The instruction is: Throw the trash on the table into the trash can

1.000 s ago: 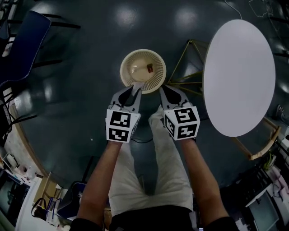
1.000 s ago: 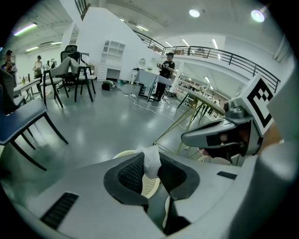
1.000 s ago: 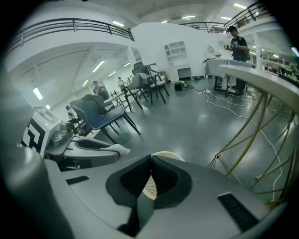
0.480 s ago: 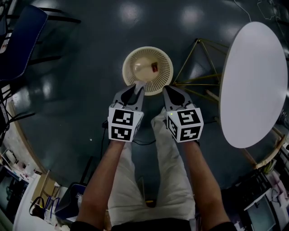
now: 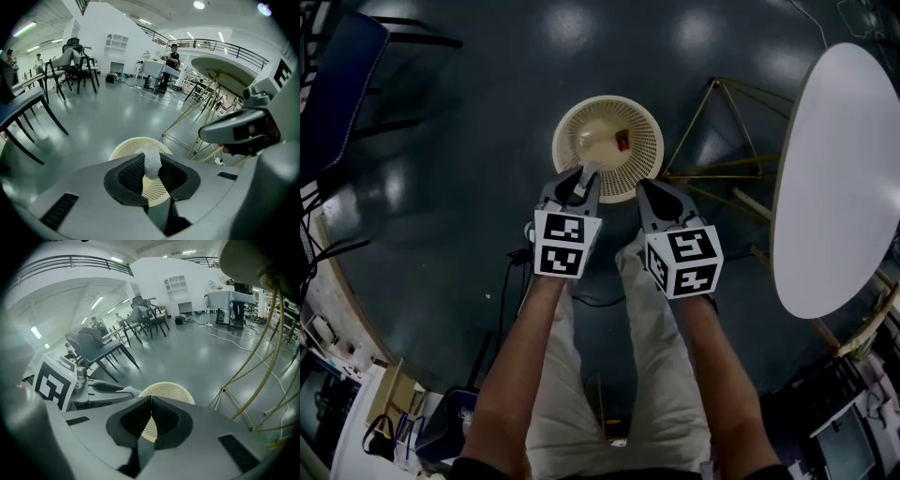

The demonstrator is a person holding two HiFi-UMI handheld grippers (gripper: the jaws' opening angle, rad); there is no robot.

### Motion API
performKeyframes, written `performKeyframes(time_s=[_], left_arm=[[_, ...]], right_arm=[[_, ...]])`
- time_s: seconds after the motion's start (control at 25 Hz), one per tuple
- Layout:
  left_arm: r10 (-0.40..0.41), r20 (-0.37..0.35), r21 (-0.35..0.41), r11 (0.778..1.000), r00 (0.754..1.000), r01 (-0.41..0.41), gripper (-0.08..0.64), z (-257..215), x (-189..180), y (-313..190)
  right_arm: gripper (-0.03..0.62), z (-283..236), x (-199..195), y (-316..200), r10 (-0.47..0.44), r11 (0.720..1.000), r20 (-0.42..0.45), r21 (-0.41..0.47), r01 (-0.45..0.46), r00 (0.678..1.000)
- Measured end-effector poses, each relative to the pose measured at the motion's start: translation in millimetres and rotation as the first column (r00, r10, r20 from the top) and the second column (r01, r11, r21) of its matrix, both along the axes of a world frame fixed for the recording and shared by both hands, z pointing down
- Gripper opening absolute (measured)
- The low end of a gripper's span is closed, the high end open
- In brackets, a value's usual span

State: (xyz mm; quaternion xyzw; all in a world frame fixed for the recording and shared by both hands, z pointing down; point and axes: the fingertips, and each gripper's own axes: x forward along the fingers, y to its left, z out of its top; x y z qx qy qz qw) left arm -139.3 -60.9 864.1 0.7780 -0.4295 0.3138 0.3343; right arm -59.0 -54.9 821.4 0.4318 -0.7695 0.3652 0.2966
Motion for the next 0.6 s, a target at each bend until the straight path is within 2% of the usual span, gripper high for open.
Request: performKeyframes(time_s=[0.2,0.4,0.52,0.6], left_arm=[[-0.001,0.003,0.006,1.0,1.0,0.001,0.087,21.0,-3.3,-5.5],[0.05,-0.011,-0.065,0.997,0.999,-0.051,0.088,46.5,2.6,0.8],[0.069,-0.01,-0.09,0.994,0.998,-0.069,0.168,57.1,2.9,6.0],[0.066,-0.012,-0.087,0.994,0.998,-0.067,0.189,59.6,2.7,9.1]], right_arm=[[0.018,13.3,3.1,4.5,-0.003,1.0,-0.011,-0.008,0.003,1.0],[0.018,18.8,5.1,7.6,-0.007,1.0,-0.023,-0.013,0.007,1.0],[0.018,19.1,3.6,9.1,-0.01,1.0,-0.02,-0.013,0.01,1.0],[0.018,21.0,3.5,10.7,-0.01,1.0,-0.018,-0.015,0.01,1.0]])
